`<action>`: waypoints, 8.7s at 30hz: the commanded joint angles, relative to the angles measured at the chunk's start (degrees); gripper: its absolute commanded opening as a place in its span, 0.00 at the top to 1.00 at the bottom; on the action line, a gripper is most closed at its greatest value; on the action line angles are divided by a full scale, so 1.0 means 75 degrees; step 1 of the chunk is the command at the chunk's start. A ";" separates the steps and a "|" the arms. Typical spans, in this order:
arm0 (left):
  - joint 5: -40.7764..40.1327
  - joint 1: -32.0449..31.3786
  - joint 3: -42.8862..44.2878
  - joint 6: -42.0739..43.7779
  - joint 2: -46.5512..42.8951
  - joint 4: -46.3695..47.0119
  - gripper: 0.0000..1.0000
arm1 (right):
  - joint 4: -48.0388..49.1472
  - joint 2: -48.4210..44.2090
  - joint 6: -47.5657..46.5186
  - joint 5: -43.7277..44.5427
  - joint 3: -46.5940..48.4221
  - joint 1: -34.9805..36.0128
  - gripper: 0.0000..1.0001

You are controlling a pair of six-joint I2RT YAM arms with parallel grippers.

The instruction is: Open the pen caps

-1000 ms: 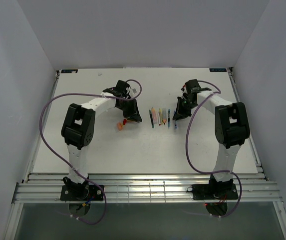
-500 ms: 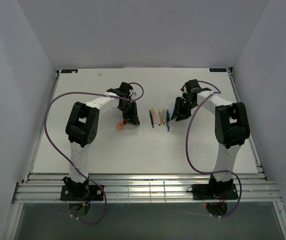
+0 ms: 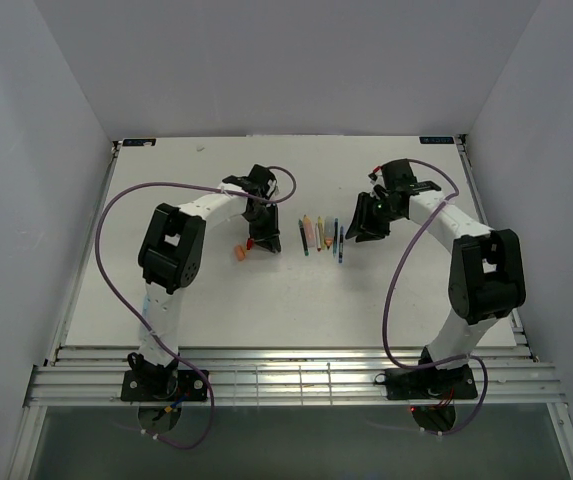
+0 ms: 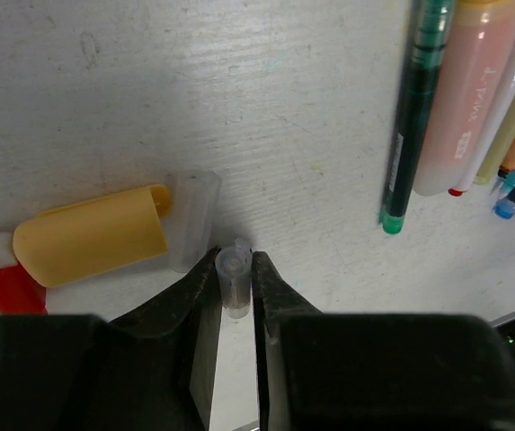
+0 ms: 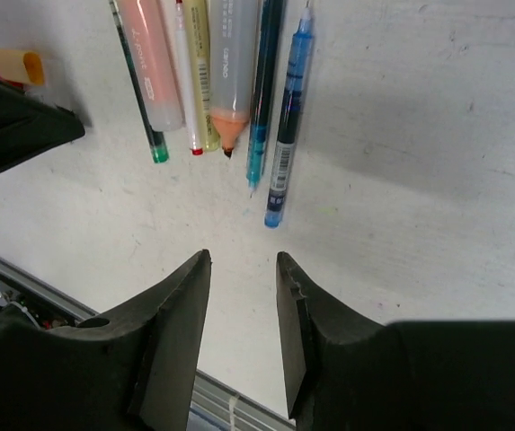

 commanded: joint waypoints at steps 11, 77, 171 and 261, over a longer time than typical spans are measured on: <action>-0.0760 -0.0094 0.0240 -0.0027 -0.0049 -0.0373 0.54 | 0.0078 -0.1076 -0.0177 -0.0244 -0.0894 0.0038 0.58; -0.2696 0.5495 -0.4890 -0.9225 -0.6506 -0.3586 0.02 | 0.0453 -0.2236 -0.0658 -0.0467 -0.2300 0.1456 0.57; -0.2213 0.4934 -0.6253 -1.1851 -0.5428 -0.2623 0.71 | 0.0324 -0.2635 -0.0716 0.0096 -0.2465 0.1444 0.57; 0.6775 -0.0164 -0.5163 -0.5781 -0.4397 1.0935 0.56 | 0.4765 -0.2142 0.4041 -0.5142 -0.1175 0.1420 0.92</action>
